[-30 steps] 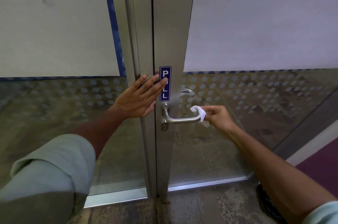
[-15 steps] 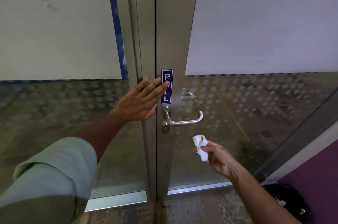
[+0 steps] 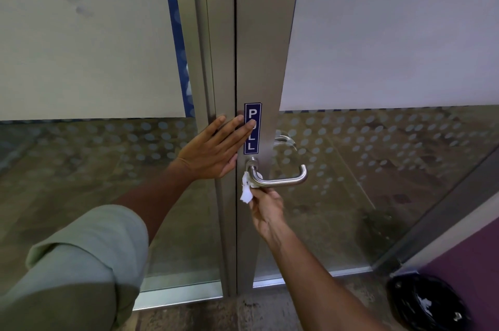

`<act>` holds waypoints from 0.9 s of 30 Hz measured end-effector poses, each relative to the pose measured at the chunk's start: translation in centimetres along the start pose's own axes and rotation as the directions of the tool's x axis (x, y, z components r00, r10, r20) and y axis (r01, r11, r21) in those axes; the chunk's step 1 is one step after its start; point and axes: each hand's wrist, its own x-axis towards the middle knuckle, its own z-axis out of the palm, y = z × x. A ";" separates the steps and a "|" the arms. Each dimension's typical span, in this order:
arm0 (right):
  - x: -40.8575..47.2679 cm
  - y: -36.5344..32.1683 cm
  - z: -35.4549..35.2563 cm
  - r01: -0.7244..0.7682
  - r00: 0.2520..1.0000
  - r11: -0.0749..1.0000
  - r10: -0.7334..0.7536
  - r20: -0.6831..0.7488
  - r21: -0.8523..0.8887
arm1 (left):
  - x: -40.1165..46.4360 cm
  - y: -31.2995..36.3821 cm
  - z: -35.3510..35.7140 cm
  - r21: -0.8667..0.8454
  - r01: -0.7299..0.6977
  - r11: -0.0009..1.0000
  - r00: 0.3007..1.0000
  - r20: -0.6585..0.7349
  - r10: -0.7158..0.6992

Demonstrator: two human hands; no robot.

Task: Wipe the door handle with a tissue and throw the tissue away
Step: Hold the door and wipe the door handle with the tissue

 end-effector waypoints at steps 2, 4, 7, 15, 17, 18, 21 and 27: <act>-0.1 0.2 0.5 0.001 1.000 0.997 0.000 -0.013 0.079 | 0.0 0.0 0.0 0.001 0.002 1.000 1.000 -0.001 -0.002; -0.2 0.3 0.6 -0.017 1.000 0.986 0.020 -0.016 0.169 | -0.1 0.0 0.1 0.000 0.003 1.000 1.000 -0.003 -0.003; -0.3 0.2 0.5 -0.080 0.996 0.956 0.069 0.050 0.281 | -0.1 0.0 0.1 -0.003 0.002 1.000 1.000 -0.001 -0.002; -1.3 -0.2 1.0 -0.163 0.986 0.898 0.134 0.100 0.409 | -0.2 0.0 0.2 -0.019 0.004 1.000 1.000 0.001 -0.004; -1.3 -0.2 0.8 -0.154 0.988 0.909 0.133 0.081 0.386 | -0.1 0.0 0.1 -0.018 0.002 1.000 1.000 0.002 -0.002; -1.4 -0.3 0.7 -0.148 0.989 0.912 0.127 0.079 0.382 | -0.1 0.0 0.1 -0.017 0.000 1.000 1.000 0.002 0.000; -1.5 -1.0 -0.2 -0.170 0.985 0.914 0.144 0.098 0.369 | -0.2 0.0 0.2 -0.009 -0.002 1.000 1.000 -0.003 0.002; -2.7 -3.1 -1.7 -0.227 0.973 0.926 0.198 0.122 0.302 | -0.3 0.2 0.3 -0.001 -0.003 1.000 1.000 0.001 0.003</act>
